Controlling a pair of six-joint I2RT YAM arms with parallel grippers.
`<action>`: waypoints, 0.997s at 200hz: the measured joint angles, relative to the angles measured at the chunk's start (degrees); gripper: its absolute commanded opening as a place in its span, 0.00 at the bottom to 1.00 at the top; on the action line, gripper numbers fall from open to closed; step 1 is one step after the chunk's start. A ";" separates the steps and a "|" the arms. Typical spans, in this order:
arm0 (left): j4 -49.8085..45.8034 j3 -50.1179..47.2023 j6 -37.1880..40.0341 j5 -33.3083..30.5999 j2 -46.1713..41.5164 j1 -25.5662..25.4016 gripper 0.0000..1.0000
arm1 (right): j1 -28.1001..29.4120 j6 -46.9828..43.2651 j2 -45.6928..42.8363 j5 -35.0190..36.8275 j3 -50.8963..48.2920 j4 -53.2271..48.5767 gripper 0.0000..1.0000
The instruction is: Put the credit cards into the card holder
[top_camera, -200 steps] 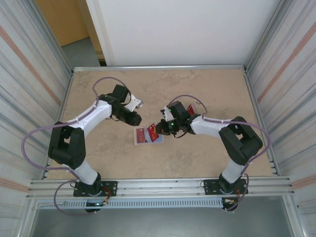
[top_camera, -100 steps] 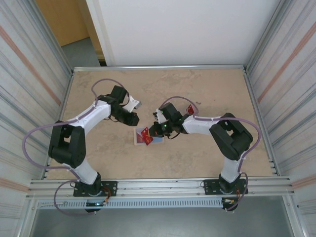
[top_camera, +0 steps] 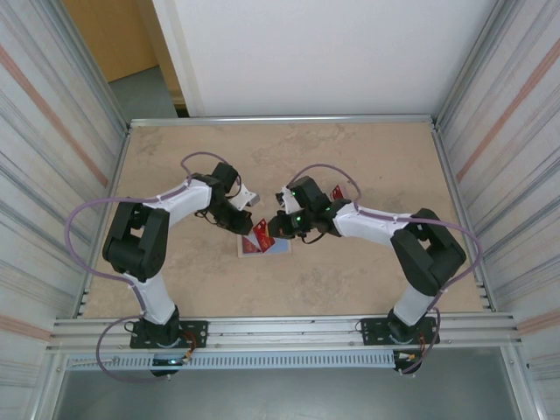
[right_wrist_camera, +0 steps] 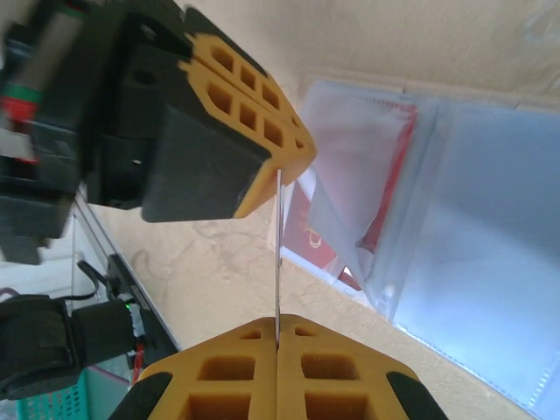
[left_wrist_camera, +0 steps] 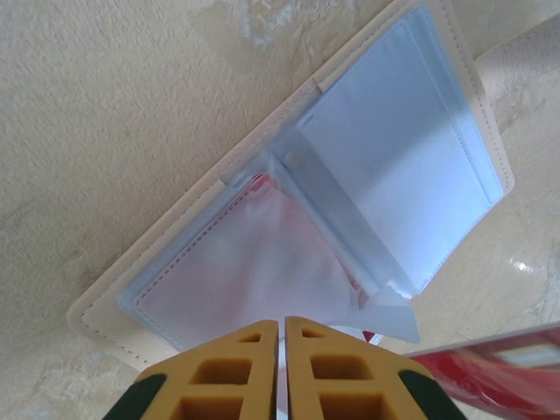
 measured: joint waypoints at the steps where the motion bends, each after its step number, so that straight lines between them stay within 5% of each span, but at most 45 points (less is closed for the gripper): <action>1: 0.00 0.00 0.00 0.00 -0.02 0.00 0.13 | -0.04 0.00 -0.09 0.02 -0.04 0.00 0.00; 61: -0.74 0.83 0.26 -0.04 -1.68 -0.02 0.15 | -3.96 -0.42 1.44 1.25 -2.51 -0.44 0.00; 199: -2.67 1.25 3.13 -1.42 -4.94 -0.20 0.14 | 3.10 -1.57 5.68 -1.05 -0.98 0.24 0.00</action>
